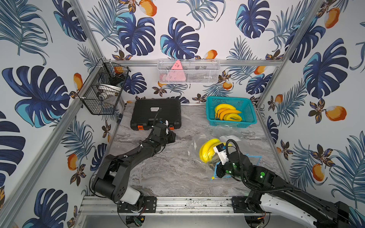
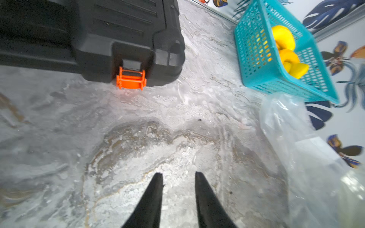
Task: Open the zip-top bag and take out the banana
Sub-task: Pick up the banana from the zipper food storage bag.
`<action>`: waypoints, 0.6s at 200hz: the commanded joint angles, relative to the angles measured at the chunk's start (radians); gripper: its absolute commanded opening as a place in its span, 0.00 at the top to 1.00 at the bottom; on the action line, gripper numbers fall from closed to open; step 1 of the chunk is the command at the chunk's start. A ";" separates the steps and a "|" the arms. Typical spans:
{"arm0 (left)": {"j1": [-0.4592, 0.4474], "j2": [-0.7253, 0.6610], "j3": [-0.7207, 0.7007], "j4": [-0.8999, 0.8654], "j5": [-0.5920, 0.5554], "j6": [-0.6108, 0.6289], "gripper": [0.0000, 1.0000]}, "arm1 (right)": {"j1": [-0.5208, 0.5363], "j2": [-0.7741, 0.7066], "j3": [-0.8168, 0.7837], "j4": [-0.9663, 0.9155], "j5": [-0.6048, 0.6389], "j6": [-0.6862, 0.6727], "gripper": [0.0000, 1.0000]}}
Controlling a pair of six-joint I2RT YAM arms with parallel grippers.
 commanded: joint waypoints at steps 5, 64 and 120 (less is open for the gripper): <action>0.015 -0.050 -0.100 0.073 0.226 -0.161 0.53 | -0.018 -0.027 -0.051 0.137 0.057 -0.033 0.93; 0.015 -0.057 -0.356 0.693 0.381 -0.597 0.31 | -0.023 0.028 -0.092 0.298 0.063 -0.048 0.93; -0.016 0.060 -0.409 1.072 0.332 -0.821 0.22 | -0.023 0.121 -0.097 0.420 0.025 -0.035 0.94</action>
